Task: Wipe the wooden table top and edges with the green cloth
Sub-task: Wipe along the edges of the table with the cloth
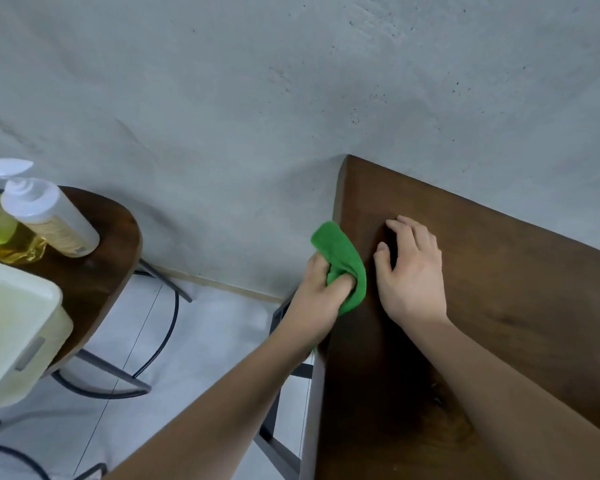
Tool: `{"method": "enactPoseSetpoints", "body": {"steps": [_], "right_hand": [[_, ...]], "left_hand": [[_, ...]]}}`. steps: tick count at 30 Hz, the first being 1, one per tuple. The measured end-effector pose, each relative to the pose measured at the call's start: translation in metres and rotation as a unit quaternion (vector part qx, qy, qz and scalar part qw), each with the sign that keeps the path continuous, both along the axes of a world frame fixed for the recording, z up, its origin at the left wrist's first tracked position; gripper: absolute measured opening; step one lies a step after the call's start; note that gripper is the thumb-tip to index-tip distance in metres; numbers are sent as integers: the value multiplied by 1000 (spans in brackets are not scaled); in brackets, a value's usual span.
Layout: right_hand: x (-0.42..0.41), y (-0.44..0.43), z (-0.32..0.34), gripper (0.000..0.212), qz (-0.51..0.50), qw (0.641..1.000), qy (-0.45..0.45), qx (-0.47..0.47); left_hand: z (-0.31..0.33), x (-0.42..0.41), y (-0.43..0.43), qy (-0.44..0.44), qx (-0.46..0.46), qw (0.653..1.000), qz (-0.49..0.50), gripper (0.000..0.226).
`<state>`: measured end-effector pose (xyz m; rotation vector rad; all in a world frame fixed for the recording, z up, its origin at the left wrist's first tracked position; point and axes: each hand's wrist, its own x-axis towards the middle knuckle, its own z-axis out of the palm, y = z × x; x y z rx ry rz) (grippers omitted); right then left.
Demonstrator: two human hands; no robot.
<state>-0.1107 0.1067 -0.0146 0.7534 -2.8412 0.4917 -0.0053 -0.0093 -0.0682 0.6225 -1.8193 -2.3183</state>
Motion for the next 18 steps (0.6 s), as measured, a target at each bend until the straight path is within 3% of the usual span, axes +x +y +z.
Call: {"method": "enactPoseSetpoints", "body": {"steps": [9,18], "right_hand": [[-2,0,1,42,-7,1000,-5,18],[1,-1,4,43,-13,1000,-7,21]], "left_hand": [[13,-101,-50,17,-147,988,-39,66],[14,-123,-60,14,-81,996,-31,62]]}}
